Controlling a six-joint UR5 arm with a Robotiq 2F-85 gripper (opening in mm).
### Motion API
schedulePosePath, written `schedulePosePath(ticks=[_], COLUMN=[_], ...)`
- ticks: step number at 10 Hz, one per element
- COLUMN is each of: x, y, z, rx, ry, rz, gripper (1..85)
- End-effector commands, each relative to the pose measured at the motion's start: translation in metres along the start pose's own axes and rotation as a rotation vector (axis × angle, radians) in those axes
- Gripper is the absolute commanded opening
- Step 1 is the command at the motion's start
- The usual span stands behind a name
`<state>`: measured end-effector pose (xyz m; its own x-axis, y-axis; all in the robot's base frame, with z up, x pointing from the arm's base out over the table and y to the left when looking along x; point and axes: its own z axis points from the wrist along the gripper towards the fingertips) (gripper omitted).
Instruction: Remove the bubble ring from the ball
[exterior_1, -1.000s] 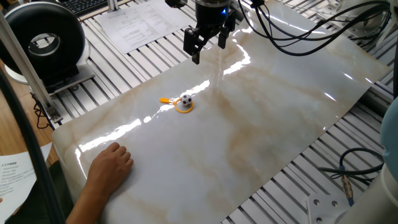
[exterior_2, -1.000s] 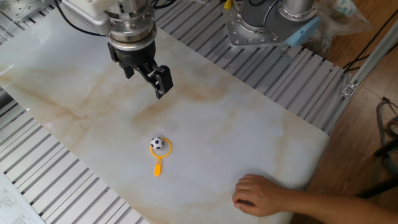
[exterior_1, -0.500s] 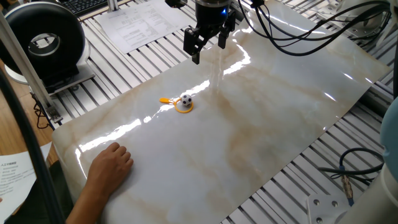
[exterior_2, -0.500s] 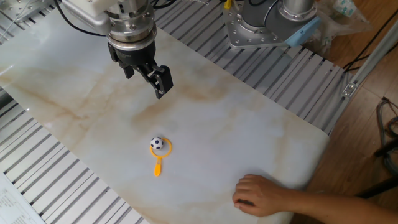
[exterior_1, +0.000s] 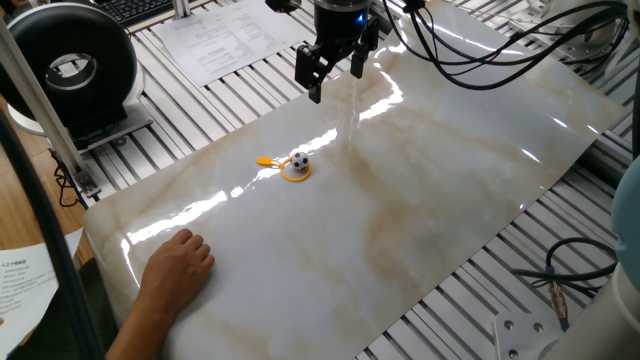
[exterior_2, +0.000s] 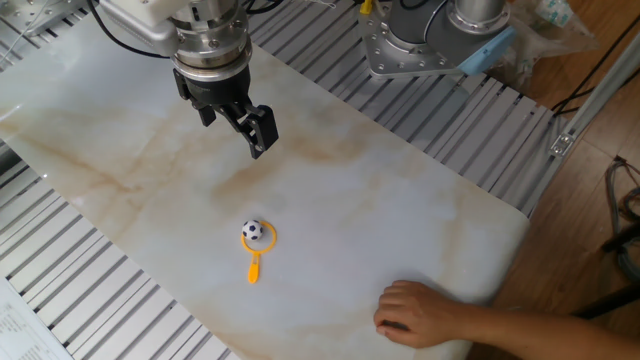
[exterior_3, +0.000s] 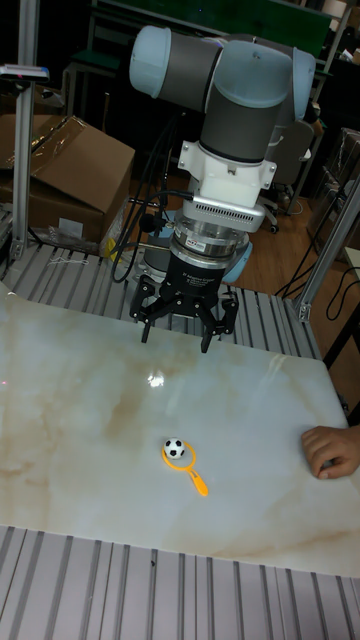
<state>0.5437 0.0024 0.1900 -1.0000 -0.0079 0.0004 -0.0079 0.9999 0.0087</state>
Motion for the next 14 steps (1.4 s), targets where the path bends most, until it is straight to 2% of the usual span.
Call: schedulePosePath(ticks=[1, 2, 7, 8, 9, 10, 11, 12, 14], x=[0.0, -0.06, -0.059, -0.052, -0.047, -0.044, -0.051, -0.057, -0.068], y=[0.002, 0.032, 0.031, 0.024, 0.01, 0.028, 0.045, 0.05, 0.063], z=[0.0, -0.008, -0.008, -0.005, 0.001, 0.011, 0.018, 0.03, 0.05], rx=[0.0, -0.123, -0.115, -0.084, -0.026, -0.081, -0.114, -0.097, -0.123], ry=[0.0, -0.228, -0.226, -0.21, -0.206, -0.181, -0.188, -0.192, -0.219], rz=[0.0, 0.078, 0.071, 0.023, -0.052, -0.03, -0.028, -0.076, -0.102], gripper=[84.0, 1.3, 1.3, 1.3, 1.3, 1.3, 1.3, 1.3, 1.3])
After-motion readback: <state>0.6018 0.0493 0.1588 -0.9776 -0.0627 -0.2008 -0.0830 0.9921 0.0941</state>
